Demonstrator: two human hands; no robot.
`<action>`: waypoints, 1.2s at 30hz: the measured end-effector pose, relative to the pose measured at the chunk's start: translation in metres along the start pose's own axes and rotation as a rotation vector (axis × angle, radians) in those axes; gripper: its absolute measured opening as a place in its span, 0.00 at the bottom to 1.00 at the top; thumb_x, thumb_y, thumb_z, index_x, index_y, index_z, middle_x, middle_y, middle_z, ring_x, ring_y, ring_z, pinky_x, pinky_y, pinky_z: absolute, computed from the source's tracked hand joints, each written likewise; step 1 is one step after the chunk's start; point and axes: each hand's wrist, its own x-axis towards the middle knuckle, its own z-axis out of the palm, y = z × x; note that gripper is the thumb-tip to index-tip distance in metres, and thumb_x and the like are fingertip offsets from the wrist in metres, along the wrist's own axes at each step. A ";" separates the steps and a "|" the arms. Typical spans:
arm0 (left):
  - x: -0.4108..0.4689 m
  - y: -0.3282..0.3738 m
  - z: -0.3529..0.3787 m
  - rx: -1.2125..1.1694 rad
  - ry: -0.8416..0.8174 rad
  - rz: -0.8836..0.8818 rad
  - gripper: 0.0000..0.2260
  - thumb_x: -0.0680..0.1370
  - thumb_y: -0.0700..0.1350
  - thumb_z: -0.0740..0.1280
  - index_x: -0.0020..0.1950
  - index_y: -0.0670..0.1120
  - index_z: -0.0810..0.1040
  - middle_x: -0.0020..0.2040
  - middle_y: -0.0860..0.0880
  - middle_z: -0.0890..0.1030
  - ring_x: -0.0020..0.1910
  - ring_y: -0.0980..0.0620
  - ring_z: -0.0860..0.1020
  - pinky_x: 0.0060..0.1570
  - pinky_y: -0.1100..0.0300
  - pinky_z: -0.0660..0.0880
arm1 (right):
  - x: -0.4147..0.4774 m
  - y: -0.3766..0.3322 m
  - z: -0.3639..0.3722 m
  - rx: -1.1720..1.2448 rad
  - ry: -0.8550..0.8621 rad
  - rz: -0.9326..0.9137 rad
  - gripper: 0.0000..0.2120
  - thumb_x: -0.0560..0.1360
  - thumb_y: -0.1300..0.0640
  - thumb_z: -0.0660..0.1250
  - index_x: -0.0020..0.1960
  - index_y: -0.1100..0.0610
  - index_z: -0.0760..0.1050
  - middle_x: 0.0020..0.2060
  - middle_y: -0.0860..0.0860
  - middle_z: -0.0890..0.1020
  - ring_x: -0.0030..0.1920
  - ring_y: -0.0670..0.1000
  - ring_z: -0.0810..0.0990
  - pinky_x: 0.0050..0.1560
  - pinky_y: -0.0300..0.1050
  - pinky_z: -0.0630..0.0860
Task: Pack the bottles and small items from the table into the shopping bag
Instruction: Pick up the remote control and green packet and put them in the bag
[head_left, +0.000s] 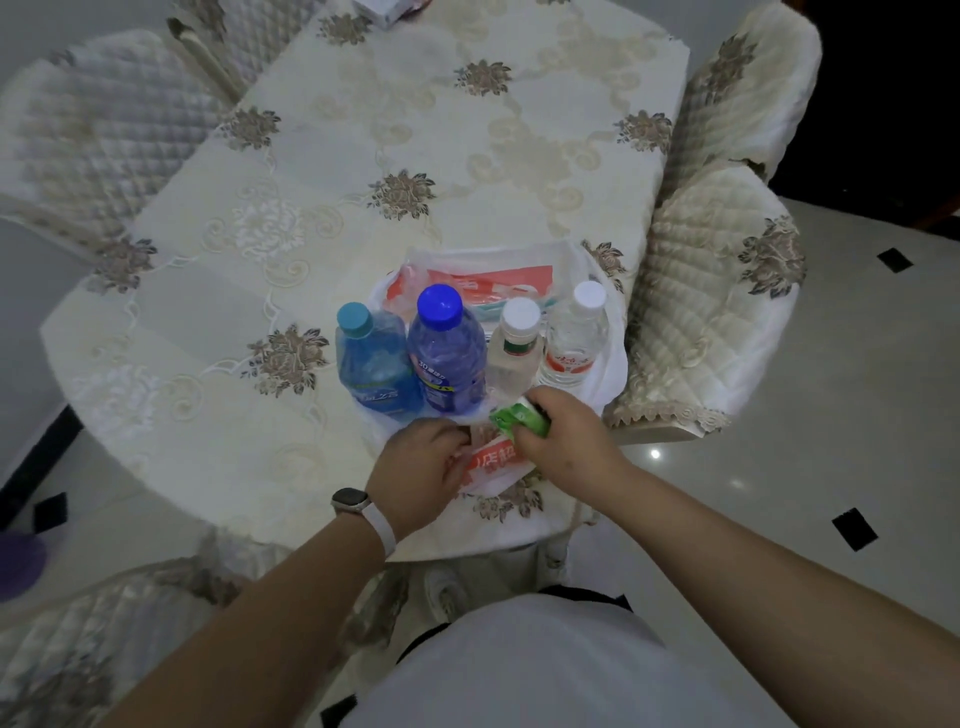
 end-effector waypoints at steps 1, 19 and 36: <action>-0.005 -0.002 0.000 0.017 -0.017 0.004 0.16 0.78 0.56 0.61 0.54 0.49 0.82 0.49 0.50 0.83 0.47 0.48 0.79 0.48 0.52 0.77 | 0.006 -0.003 0.001 -0.016 -0.002 -0.031 0.05 0.75 0.57 0.70 0.47 0.57 0.76 0.39 0.50 0.79 0.39 0.49 0.76 0.39 0.45 0.72; -0.049 -0.008 -0.003 0.001 0.231 0.216 0.08 0.76 0.44 0.64 0.43 0.48 0.84 0.40 0.49 0.81 0.39 0.46 0.78 0.45 0.53 0.72 | 0.055 -0.018 0.080 -0.356 -0.291 -0.109 0.15 0.74 0.42 0.68 0.53 0.52 0.76 0.47 0.54 0.82 0.48 0.56 0.79 0.42 0.44 0.69; -0.022 0.017 -0.015 -0.146 0.216 0.257 0.10 0.76 0.46 0.65 0.54 0.45 0.82 0.47 0.47 0.82 0.45 0.46 0.79 0.45 0.50 0.76 | -0.020 0.004 0.017 -0.570 0.060 -0.130 0.19 0.74 0.43 0.58 0.52 0.56 0.78 0.44 0.53 0.80 0.45 0.56 0.78 0.42 0.50 0.75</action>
